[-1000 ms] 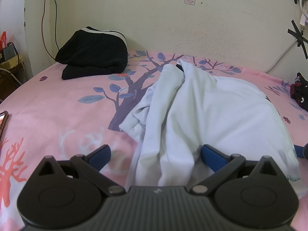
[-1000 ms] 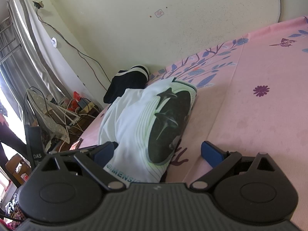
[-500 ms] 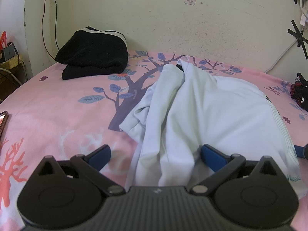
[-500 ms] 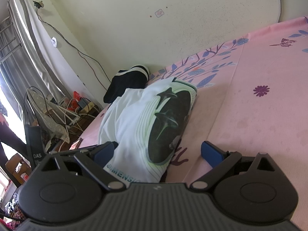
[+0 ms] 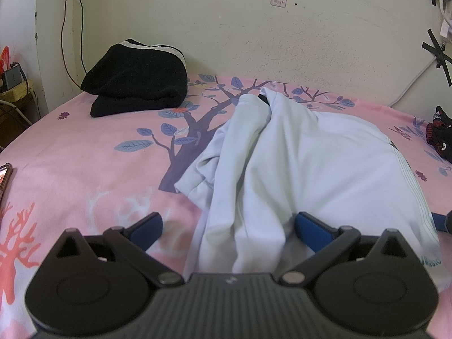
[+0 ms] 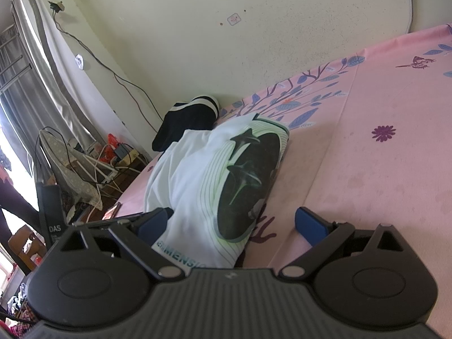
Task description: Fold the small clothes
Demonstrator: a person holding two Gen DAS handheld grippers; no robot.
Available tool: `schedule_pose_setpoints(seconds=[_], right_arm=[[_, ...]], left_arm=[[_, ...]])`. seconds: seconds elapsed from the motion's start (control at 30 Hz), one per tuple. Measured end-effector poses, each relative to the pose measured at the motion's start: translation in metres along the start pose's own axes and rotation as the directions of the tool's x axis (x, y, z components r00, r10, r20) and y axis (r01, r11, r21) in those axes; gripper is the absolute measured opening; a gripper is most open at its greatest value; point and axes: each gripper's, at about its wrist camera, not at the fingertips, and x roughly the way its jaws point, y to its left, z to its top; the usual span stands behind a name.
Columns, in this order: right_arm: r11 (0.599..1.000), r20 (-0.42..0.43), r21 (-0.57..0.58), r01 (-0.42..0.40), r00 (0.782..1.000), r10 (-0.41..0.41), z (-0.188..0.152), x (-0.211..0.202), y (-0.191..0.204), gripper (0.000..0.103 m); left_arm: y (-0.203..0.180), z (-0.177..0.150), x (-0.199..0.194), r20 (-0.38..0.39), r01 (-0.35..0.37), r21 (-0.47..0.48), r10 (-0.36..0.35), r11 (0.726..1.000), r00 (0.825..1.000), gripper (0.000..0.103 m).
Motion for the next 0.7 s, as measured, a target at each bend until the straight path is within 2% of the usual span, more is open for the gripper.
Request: schedule_pose_setpoints(seconds=[0.7], right_arm=[[1.000,0.001,-0.007,0.003,1.000,-0.003,-0.0003,0.0003,0.0002,0.093]], left_arm=[[0.0003,0.0000,-0.0002,0.000,0.001,0.000,-0.001,1.000,1.000,0.103]])
